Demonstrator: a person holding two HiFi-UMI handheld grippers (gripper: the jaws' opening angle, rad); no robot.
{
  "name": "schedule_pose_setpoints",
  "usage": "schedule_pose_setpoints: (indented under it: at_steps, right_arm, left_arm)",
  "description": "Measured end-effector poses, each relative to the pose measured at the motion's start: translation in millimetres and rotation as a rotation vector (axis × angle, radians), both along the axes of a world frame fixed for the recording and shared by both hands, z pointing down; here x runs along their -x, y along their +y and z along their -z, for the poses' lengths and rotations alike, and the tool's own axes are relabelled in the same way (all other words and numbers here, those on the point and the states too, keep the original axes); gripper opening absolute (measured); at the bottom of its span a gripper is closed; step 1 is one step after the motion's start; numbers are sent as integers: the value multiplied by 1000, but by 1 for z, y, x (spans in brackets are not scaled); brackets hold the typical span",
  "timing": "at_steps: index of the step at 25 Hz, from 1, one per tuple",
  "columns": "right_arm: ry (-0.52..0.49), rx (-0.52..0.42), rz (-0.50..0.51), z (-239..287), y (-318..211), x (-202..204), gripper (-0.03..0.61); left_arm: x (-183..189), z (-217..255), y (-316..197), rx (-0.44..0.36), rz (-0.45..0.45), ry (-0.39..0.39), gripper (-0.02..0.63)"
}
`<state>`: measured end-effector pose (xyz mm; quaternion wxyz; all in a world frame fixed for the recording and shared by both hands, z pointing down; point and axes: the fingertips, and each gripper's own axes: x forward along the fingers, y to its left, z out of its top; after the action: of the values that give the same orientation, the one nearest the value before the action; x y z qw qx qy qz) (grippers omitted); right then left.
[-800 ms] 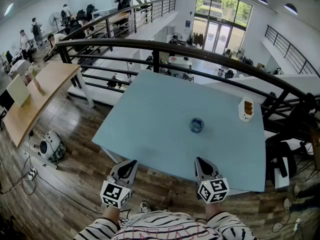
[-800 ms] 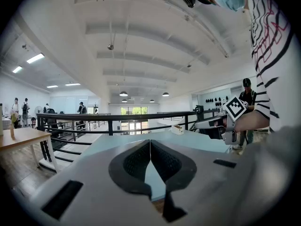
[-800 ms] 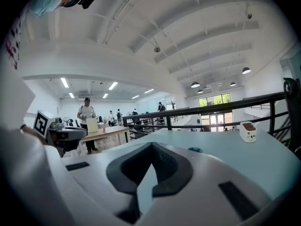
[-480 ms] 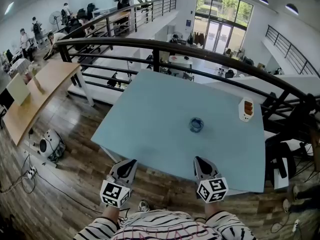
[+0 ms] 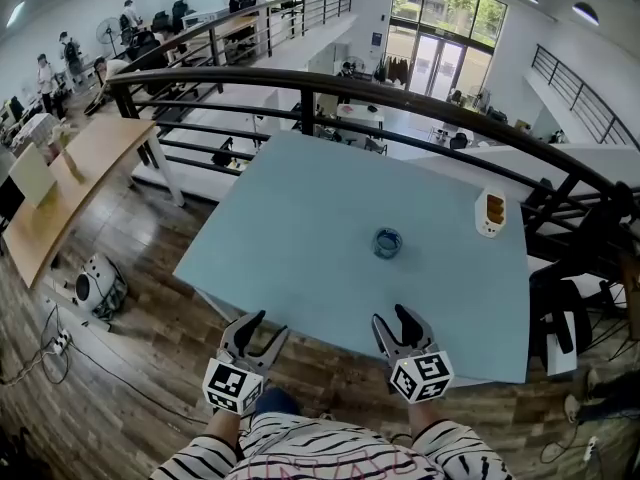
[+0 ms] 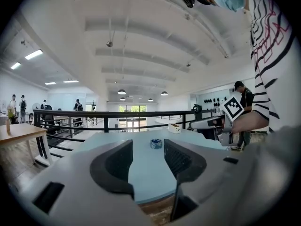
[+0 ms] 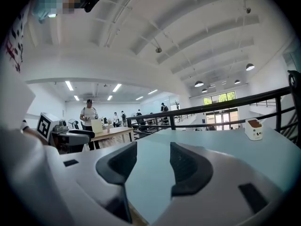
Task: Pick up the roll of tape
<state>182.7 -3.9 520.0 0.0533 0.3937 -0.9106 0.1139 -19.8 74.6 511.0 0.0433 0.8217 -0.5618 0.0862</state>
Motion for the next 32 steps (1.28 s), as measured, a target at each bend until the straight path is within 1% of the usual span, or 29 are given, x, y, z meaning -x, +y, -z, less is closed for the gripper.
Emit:
schedule_pose_setpoints:
  at_steps: [3,6,8,11,22,29,32]
  right_arm:
    - [17,23,-11,-8,-3,-2,215]
    - [36,40,-44,-12,-13,-2,215]
    - [42,40,-87,-11,-24,-3,215]
    - [42,45,-159,-9,-39,0,215]
    - [28,88,-368,-17,-79,52,215]
    - [53,76,-485,-17,-96,72,215]
    - [75,69,-523,-17,-103,77,215]
  left_arm:
    - [-1,-11,-10,22,-21,21,186]
    - [3,-13,-32,25,-51,41,186]
    - [5,-10,-53,20,-93,49,186]
    - [8,-9,-80,29,-178,40,186]
    - [58,-20,-157,93,-398,21,186]
    - [80,-21,-198,96,-521,18,186]
    - [87,-22,-211,92,-557,19,186]
